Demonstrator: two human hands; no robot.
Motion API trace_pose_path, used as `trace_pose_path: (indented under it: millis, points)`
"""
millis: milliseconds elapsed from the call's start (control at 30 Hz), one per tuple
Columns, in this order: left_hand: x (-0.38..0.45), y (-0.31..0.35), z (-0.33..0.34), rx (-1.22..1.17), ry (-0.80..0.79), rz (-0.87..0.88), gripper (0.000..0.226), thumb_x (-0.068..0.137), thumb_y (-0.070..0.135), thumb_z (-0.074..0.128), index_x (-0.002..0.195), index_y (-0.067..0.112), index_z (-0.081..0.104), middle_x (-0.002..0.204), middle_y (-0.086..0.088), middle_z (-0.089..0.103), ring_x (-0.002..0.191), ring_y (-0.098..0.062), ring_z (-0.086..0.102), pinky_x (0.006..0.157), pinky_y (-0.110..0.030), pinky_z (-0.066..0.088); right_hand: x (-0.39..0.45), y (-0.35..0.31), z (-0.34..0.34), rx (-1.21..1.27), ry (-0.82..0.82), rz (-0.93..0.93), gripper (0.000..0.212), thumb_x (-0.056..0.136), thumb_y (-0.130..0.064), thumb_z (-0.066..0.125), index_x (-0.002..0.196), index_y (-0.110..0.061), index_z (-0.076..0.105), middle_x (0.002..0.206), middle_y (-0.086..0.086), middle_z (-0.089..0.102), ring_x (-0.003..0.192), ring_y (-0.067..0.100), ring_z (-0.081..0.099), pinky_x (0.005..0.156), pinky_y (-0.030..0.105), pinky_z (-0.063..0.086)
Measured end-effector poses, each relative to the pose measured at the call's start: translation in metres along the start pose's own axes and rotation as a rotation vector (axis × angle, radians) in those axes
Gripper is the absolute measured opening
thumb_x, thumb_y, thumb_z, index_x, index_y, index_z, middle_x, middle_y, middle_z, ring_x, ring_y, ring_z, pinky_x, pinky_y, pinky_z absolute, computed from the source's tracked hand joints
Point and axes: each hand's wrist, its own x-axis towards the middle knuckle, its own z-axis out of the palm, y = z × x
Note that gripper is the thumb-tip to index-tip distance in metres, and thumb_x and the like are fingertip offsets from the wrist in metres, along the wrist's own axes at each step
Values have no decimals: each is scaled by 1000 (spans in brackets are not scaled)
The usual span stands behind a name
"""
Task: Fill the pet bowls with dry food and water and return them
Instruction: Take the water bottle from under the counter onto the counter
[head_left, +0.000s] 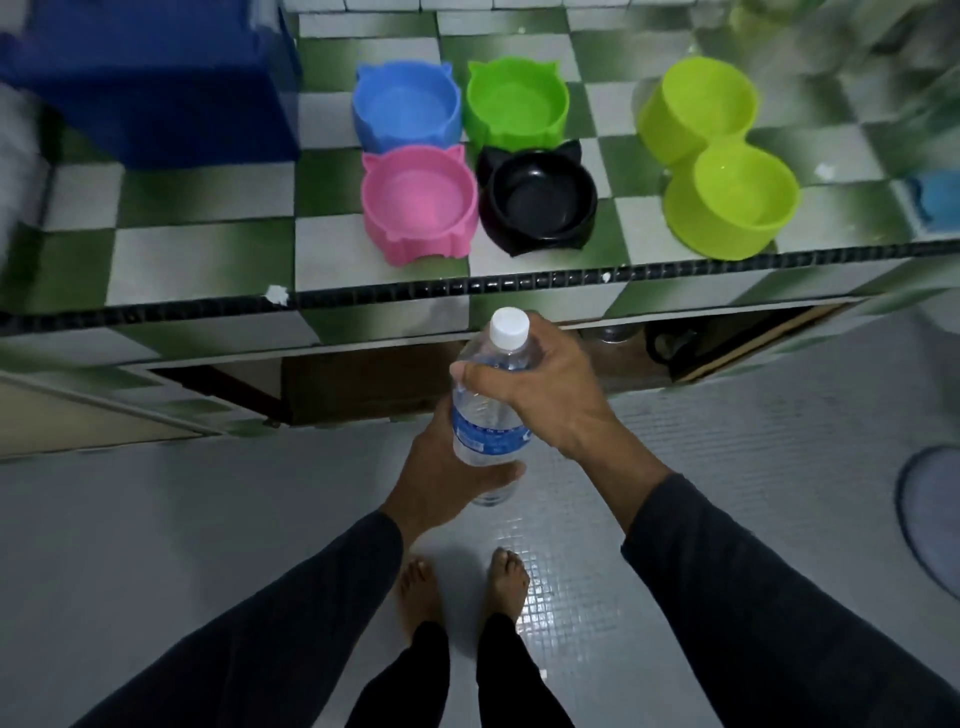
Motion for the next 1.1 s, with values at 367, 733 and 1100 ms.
trace_pose_path:
  millis: [367, 733, 1100]
  points:
    - [-10, 139, -32, -80, -117, 180, 95, 66, 28, 98, 145, 31, 46, 136, 7, 66, 125, -17, 64, 106, -52, 52, -42, -136, -58, 14, 165, -138, 49, 60, -44, 91, 94, -17, 67, 88, -1, 74, 83, 18, 72, 81, 45, 60]
    - [23, 232, -35, -18, -177, 346, 103, 62, 43, 100, 146, 27, 43, 136, 6, 66, 123, -17, 66, 104, -50, 53, -56, -210, -114, 47, 336, -219, 50, 57, -50, 89, 91, -21, 67, 87, -4, 74, 84, 18, 73, 82, 48, 60]
    - [63, 303, 28, 30, -213, 453, 92, 59, 47, 99, 133, 45, 45, 128, 18, 68, 116, -4, 67, 100, -43, 56, -45, -221, -206, 102, 436, -259, 44, 65, -39, 91, 94, -17, 67, 85, -3, 74, 81, 15, 71, 82, 39, 59]
